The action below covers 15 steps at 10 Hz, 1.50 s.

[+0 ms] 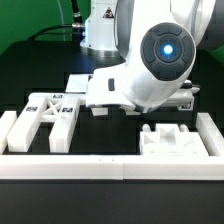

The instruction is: Assemble chair

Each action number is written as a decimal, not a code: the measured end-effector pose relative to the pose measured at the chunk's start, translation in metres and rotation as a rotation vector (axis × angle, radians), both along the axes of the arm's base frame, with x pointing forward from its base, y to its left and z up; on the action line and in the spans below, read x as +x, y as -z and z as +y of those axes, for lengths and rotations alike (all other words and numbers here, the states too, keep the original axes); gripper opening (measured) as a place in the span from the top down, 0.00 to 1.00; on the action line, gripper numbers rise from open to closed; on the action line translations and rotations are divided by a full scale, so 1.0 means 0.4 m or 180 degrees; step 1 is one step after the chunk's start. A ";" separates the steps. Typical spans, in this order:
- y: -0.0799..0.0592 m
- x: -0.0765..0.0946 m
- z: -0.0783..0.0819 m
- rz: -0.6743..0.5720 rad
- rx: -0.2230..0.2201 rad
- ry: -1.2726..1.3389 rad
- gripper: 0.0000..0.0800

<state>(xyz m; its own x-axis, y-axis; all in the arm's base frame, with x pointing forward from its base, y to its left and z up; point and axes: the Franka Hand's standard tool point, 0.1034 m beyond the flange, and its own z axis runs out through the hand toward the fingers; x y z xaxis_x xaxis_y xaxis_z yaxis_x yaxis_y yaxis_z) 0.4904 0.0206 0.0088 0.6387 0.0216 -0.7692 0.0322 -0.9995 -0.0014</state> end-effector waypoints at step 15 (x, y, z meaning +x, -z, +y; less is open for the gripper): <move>-0.229 0.172 -0.015 -0.1892 0.0117 -0.0024 0.64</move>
Offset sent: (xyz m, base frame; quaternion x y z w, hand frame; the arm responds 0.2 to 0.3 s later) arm 0.0110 0.0080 0.0598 -0.0168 0.0009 -0.0061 0.9998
